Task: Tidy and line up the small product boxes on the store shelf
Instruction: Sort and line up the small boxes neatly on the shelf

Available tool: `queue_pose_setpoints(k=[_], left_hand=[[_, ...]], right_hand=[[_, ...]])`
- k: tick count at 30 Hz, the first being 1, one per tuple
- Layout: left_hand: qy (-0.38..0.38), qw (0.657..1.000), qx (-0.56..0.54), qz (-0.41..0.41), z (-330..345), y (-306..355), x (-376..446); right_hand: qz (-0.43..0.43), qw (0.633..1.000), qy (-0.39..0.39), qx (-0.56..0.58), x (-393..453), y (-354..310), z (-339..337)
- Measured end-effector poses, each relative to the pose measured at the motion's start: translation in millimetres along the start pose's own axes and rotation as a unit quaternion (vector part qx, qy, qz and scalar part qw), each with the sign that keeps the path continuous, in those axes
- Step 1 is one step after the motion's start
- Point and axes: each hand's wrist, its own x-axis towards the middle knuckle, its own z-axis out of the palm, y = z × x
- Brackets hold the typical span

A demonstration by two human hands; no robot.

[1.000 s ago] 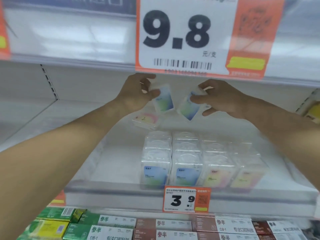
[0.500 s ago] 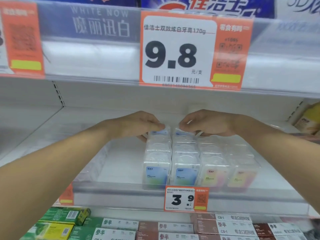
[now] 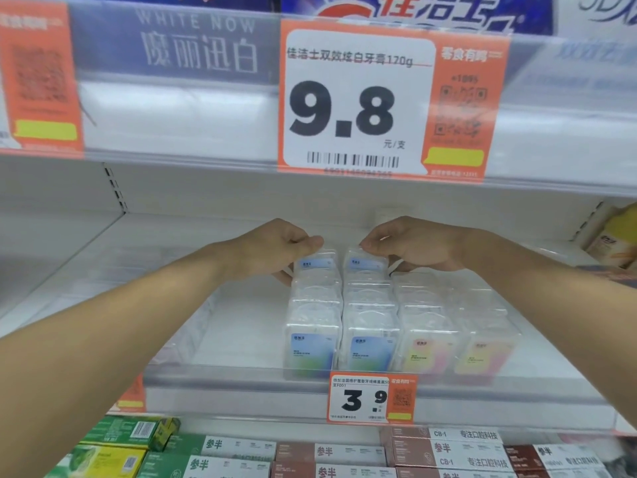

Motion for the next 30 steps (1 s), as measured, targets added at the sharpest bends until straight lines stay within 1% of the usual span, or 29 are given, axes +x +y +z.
queue_pose_setpoints(k=[2,4,8,12,16,19,20,21,22,23,24,25,26,27,28,30], left_hand=[[-0.006,1.0,-0.008,-0.002,-1.3,-0.4,-0.8],[-0.021,1.0,-0.014,-0.003,-2.9,-0.7,-2.1],[-0.08,0.997,-0.019,-0.003,-7.2,-1.7,-5.8],[-0.084,0.996,-0.014,-0.009,-7.5,-1.9,-4.3],[-0.093,0.996,-0.008,-0.011,-9.0,-1.5,-2.8],[-0.104,0.994,-0.004,-0.019,-12.8,-2.5,-1.3],[-0.095,0.995,-0.006,-0.02,-14.2,-3.0,0.3],[-0.074,0.997,-0.012,-0.02,-15.6,-3.4,2.3],[-0.041,0.999,-0.019,-0.02,-17.8,-4.1,4.7],[-0.002,0.999,-0.027,-0.021,-19.9,-4.8,7.8],[0.042,0.999,-0.019,-0.019,-21.9,-6.6,11.6],[0.087,0.996,0.017,-0.011,-24.2,-9.2,16.9],[0.127,0.989,0.073,-0.004,-26.3,-12.7,23.1],[0.155,0.979,0.131,-0.006,-27.3,-16.0,29.3],[0.166,0.97,0.177,-0.019,-27.4,-19.4,34.3],[0.142,0.962,0.223,-0.066,-25.3,-26.0,43.0]], right_hand=[[-0.005,1.0,0.0,0.0,0.2,-0.1,0.0],[-0.005,1.0,-0.022,0.008,-0.8,-0.2,-0.4],[0.003,0.998,-0.064,0.028,-0.9,-1.8,-0.7],[0.024,0.997,-0.062,0.029,0.2,-5.0,-0.6],[0.032,0.998,-0.06,0.002,-0.9,-2.7,-1.0],[0.041,0.996,-0.084,-0.009,-1.8,-2.8,-3.3],[0.043,0.995,-0.093,-0.006,-1.7,-4.1,-5.4],[0.041,0.996,-0.084,-0.001,0.7,-3.9,-9.1],[0.031,0.998,-0.052,0.003,3.7,-4.1,-12.3],[0.014,1.0,0.007,-0.005,8.7,-2.5,-16.5],[-0.006,0.995,0.088,-0.041,15.8,1.1,-22.6],[-0.022,0.98,0.169,-0.107,25.1,7.7,-30.5],[-0.029,0.958,0.225,-0.175,34.6,15.1,-37.9],[-0.026,0.94,0.251,-0.23,43.6,22.4,-44.1],[-0.018,0.931,0.251,-0.265,52.2,29.2,-49.3],[0.013,0.934,0.213,-0.287,68.4,39.8,-56.4]])
